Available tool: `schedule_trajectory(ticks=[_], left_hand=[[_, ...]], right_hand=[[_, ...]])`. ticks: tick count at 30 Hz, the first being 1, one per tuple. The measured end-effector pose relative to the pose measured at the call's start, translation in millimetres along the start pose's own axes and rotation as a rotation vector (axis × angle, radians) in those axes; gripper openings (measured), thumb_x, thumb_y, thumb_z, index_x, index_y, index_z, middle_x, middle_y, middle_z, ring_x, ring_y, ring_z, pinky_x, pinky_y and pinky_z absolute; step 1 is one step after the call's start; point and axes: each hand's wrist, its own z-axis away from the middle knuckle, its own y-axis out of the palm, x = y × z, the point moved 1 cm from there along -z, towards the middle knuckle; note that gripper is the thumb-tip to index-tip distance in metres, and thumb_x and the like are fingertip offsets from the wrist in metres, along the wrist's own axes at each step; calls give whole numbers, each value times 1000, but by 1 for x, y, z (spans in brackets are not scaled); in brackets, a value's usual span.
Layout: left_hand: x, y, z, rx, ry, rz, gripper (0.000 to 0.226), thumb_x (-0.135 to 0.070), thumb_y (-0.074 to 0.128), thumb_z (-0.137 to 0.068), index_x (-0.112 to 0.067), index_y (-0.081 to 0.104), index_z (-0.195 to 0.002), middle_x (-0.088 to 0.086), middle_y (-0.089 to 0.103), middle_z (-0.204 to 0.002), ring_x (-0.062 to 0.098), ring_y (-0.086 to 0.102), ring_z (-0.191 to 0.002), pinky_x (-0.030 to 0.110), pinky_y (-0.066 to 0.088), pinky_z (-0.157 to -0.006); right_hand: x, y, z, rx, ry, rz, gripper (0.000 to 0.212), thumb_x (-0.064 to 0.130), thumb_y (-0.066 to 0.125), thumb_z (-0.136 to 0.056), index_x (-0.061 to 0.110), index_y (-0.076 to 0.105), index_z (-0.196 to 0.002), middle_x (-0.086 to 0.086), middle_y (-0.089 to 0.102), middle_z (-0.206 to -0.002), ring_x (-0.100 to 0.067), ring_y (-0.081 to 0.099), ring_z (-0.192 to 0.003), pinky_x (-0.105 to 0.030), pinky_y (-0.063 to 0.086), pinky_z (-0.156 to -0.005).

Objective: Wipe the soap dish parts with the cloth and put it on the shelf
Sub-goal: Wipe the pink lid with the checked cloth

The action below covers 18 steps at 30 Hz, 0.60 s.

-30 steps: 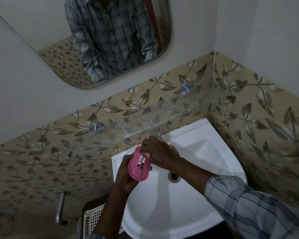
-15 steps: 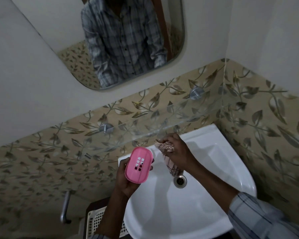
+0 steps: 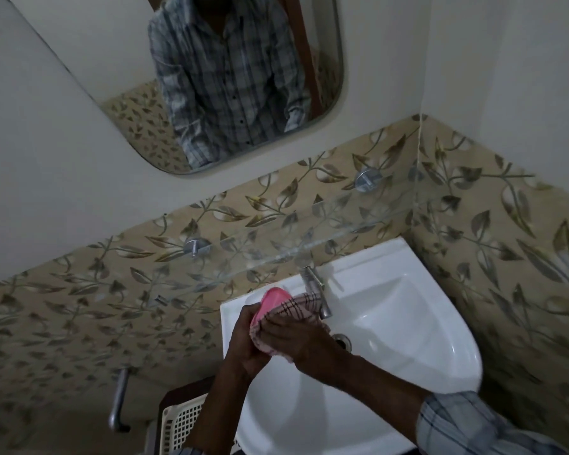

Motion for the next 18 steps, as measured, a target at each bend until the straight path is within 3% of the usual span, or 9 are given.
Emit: schedule_trajectory(ticks=[2,4,7,10,12,15,18], left_hand=[[5,-1,-1,-52,30,18,54,-35,49,-86,6,60,-119,21,69,-106,30,67,-92,40,54,-86],[8,1,-3,-91,85,-6,48,-34,52,-87,-1,60,-121,18,67,-108,29,63,-95,41,48,-89],[8,6,-5,-128,149,-61,47,-36,53,-87,-4,60,-120,18,65,-108,31,60,-95,42,47,-86],[10,8,-9,-182,226,-64,49,-36,48,-93,-4,56,-128,21,63,-114,33,60,-99,45,47,-88],[16,6,-12,-214,262,-55,48,-35,41,-100,-3,53,-134,23,59,-119,33,59,-102,46,47,-90],[24,7,-15,-278,307,-83,44,-35,41,-102,-5,56,-130,23,64,-115,33,63,-100,42,54,-82],[30,8,-17,-335,360,-115,38,-37,49,-100,-8,64,-119,17,72,-98,29,69,-91,35,61,-69]], right_hand=[[-10,-5,-6,-38,84,54,61,-16,71,-68,2,63,-126,-17,64,-129,-30,61,-121,-45,51,-101],[-14,-10,-17,-57,286,32,51,-8,68,-79,4,62,-128,-14,63,-132,-27,60,-122,-39,51,-102],[-9,-13,-35,-64,653,-219,34,16,43,-101,16,61,-130,-4,62,-132,-17,56,-123,-33,46,-105],[-11,-15,-46,57,864,-138,22,21,47,-99,15,64,-113,-7,71,-108,-19,67,-98,-29,54,-86],[-14,-18,-48,128,892,-49,19,18,54,-93,9,64,-107,-10,72,-106,-24,68,-96,-29,52,-80],[-12,-15,-49,169,994,-92,29,19,64,-87,4,62,-112,-14,68,-112,-28,64,-107,-32,52,-86],[-4,-13,-47,226,1087,-175,47,23,71,-83,1,56,-121,-17,63,-120,-31,58,-116,-35,52,-93]])
